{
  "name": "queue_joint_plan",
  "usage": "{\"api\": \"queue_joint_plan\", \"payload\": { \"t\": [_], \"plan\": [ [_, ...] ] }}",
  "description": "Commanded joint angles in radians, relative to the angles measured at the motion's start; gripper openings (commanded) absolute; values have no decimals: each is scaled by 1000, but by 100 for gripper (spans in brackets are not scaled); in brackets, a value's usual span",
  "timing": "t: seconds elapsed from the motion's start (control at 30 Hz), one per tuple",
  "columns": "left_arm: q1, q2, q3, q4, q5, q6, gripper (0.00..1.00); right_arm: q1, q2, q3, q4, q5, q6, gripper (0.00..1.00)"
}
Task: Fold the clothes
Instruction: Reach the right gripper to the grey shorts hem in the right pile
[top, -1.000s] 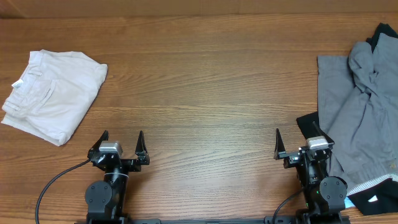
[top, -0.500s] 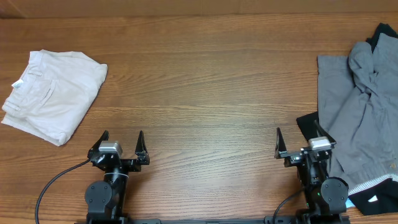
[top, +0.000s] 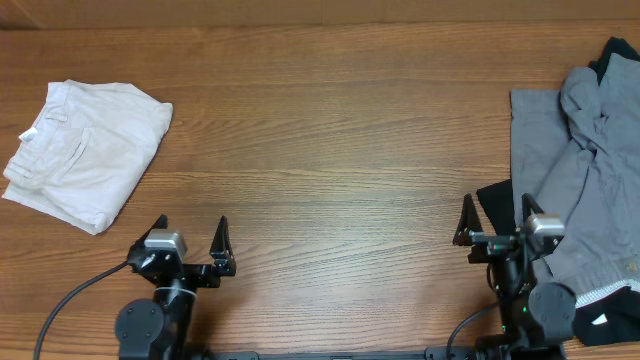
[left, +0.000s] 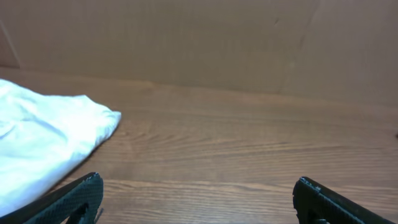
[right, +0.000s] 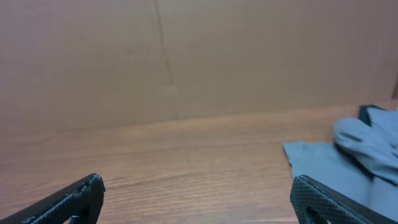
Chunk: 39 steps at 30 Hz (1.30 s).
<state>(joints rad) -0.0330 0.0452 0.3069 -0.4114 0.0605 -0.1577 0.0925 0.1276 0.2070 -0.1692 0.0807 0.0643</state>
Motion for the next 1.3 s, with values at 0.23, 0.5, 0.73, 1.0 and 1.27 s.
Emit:
{"api": "queue_joint_plan", "payload": {
  "t": [0.23,0.5,0.73,1.0,1.27],
  "plan": [
    [0,324,312,-170,-46,28,100,-1,505,406,-137,54,14,100],
    [0,630,544,-341,-84,50,100,-119,958,742,-310,-190,8,100],
    [0,834,689,-484,-45,46,100,-224,1246,971,-319,-208,4,100],
    [0,870,689,-467,-15,27,100,-318,1530,989,-193,-110,-17,100],
    [0,871,689,-467,-15,14,100,-318,1809,1104,-151,57,-16,100]
  ]
}}
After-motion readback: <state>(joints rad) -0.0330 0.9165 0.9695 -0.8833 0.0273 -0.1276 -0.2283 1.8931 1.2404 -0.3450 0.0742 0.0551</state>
